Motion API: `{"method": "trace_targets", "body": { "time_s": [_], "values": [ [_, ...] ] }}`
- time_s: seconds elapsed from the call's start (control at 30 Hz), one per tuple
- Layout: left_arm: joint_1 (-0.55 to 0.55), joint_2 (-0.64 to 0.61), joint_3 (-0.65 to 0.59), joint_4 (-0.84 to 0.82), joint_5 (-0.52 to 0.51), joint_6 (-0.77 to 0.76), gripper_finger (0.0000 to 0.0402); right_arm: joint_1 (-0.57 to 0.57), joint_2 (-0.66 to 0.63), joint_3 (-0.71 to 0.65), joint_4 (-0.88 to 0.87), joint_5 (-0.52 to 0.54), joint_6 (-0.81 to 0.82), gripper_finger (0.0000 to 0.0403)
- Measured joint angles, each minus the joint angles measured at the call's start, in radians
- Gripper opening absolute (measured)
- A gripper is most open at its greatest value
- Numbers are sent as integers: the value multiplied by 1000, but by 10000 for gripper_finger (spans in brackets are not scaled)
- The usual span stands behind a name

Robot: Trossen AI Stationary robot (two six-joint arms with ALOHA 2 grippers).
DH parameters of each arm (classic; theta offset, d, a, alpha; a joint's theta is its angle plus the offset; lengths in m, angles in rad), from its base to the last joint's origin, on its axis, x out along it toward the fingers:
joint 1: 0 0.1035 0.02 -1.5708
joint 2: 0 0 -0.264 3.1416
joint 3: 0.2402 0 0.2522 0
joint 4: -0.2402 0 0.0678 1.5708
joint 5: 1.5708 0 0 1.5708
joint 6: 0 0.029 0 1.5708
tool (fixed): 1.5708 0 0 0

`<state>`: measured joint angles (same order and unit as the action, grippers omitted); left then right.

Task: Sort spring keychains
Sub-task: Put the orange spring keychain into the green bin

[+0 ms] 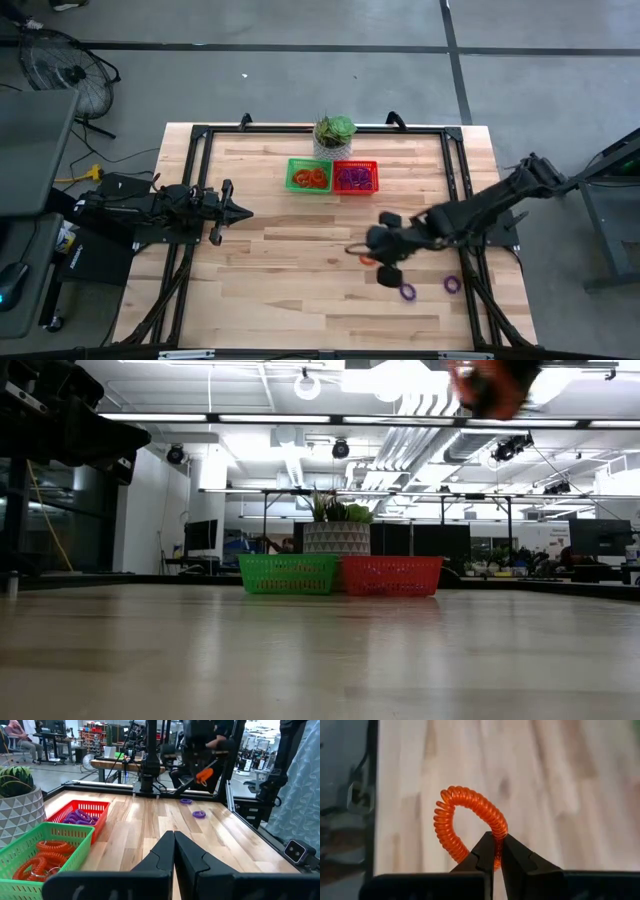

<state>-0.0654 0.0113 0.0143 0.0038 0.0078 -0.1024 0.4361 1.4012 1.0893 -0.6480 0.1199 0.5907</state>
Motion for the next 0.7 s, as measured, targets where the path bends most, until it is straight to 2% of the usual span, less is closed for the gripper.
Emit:
{"method": "trace_targets", "body": {
  "time_s": [0.33, 0.7],
  "values": [
    [0, 0, 0, 0, 0, 0, 0, -237, 198, 294, -35, 82, -260, 11],
    [0, 0, 0, 0, 0, 0, 0, -429, 458, 547, -35, 125, -330, 13]
  ]
}}
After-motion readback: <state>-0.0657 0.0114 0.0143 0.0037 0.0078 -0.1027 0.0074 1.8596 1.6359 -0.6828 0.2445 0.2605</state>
